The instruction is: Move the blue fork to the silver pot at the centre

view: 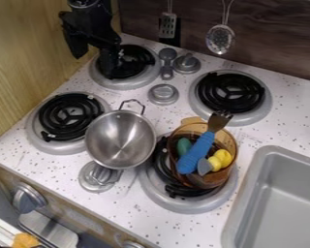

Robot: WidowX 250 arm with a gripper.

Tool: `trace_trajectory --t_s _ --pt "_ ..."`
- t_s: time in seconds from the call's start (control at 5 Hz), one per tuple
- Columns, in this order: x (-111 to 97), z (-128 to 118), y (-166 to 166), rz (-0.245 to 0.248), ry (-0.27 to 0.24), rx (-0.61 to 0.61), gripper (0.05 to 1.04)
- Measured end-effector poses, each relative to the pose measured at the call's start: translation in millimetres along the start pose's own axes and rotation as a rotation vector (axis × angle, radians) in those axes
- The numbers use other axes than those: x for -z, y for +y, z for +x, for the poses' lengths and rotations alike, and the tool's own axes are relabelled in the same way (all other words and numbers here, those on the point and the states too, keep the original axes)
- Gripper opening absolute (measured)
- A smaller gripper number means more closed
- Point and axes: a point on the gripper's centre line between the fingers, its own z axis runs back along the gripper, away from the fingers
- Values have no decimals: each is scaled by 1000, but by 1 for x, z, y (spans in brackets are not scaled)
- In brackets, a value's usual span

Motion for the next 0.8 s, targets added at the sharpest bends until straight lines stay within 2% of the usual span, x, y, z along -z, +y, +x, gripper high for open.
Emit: trace_trajectory --t_s 0.2,0.4,0.6,0.8 --pt "8 -5 -4 -15 32 -4 1001" --pt "4 -4 -31 -57 88 12 1001" --pt "-16 8 -54 -100 137 37 1000" --pt "-40 14 -93 -103 107 -22 1001"
